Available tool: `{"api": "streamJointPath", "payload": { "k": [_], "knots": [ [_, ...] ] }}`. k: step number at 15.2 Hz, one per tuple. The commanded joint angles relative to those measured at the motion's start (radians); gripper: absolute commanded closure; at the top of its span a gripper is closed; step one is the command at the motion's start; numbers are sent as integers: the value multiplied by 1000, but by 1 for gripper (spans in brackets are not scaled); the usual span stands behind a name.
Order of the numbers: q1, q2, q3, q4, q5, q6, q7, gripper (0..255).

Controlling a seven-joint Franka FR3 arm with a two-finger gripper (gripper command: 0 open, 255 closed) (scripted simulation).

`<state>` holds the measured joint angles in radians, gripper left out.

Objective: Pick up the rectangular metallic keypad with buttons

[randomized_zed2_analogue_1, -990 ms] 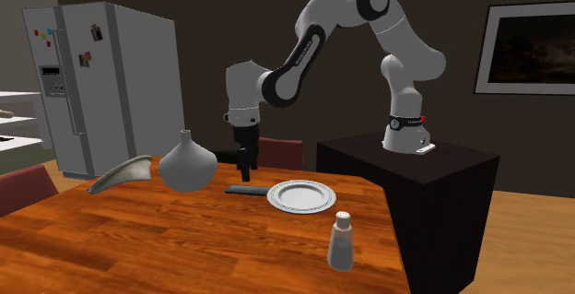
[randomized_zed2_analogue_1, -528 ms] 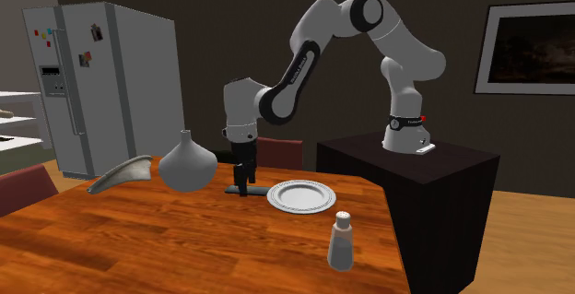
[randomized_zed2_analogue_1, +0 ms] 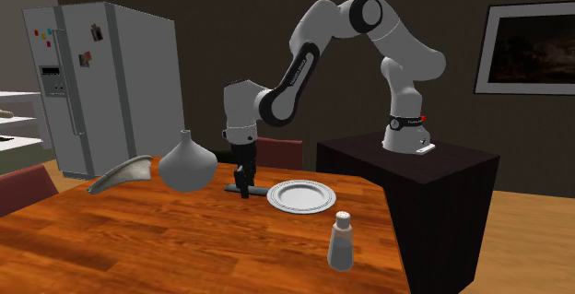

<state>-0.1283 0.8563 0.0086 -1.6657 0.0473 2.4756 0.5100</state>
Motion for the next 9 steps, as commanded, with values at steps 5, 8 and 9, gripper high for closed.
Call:
{"api": "streamJointPath", "payload": {
  "k": [5,8,9],
  "knots": [
    [1,-9,1,-8,0,-2,0,255],
    [1,-44,1,-23,0,-22,1,255],
    [1,-55,1,-27,0,-29,1,255]
  ]
}}
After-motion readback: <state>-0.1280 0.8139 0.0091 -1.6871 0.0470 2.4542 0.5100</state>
